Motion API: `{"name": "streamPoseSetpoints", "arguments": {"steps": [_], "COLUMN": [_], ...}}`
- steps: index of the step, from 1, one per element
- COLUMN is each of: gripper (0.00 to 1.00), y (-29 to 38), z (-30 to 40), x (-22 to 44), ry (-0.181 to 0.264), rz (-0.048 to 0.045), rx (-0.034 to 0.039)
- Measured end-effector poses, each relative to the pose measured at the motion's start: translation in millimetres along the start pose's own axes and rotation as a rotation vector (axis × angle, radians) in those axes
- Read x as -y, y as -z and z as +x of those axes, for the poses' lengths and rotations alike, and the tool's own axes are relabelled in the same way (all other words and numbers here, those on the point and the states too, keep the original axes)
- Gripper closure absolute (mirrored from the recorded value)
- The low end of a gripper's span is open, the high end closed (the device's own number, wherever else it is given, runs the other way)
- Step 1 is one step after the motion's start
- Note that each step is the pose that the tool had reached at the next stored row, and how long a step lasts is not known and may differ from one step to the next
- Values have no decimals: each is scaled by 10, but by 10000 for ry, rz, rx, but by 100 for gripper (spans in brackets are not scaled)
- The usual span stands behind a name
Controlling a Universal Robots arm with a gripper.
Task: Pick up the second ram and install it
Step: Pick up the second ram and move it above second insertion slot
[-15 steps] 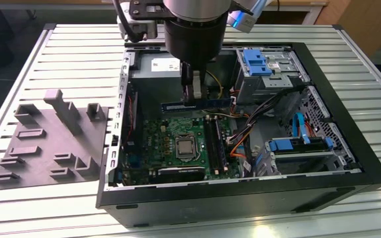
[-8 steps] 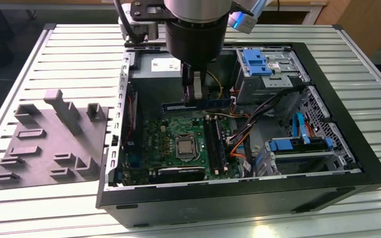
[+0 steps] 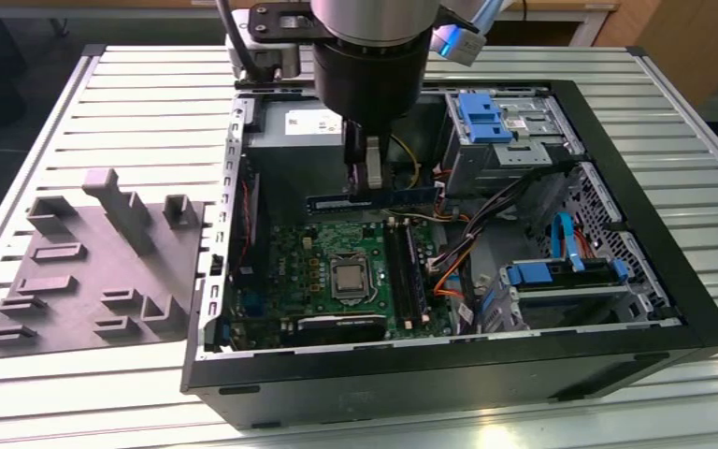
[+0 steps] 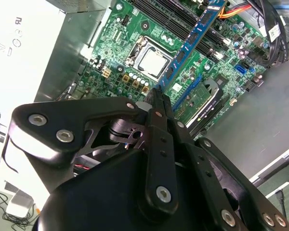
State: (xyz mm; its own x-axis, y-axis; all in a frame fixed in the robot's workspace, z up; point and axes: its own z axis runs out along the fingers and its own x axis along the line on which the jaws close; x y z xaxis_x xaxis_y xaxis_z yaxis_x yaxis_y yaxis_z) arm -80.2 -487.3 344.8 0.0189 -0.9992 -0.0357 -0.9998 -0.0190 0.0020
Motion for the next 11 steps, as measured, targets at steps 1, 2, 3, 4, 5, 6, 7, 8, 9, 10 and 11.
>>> {"name": "streamPoseSetpoints", "arguments": {"steps": [1,2,3,4,5,6,7,8,9,10,11], "gripper": [89,89,89,89,89,89,89,89,89,89,89], "y": [-2,-4,-7,-8,-10,-12,-14,-16,-18,-20,-22], "z": [0,0,0,0,0,1,1,1,1,1,1], "x": [1,3,4,6,7,9,10,11,13,14,15], "ry": [0,0,0,0,0,0,-1,0,0,0,-1], "rz": [0,0,1,0,0,0,1,0,0,0,0], "rx": [0,0,1,0,0,-1,0,0,0,1,0]}}
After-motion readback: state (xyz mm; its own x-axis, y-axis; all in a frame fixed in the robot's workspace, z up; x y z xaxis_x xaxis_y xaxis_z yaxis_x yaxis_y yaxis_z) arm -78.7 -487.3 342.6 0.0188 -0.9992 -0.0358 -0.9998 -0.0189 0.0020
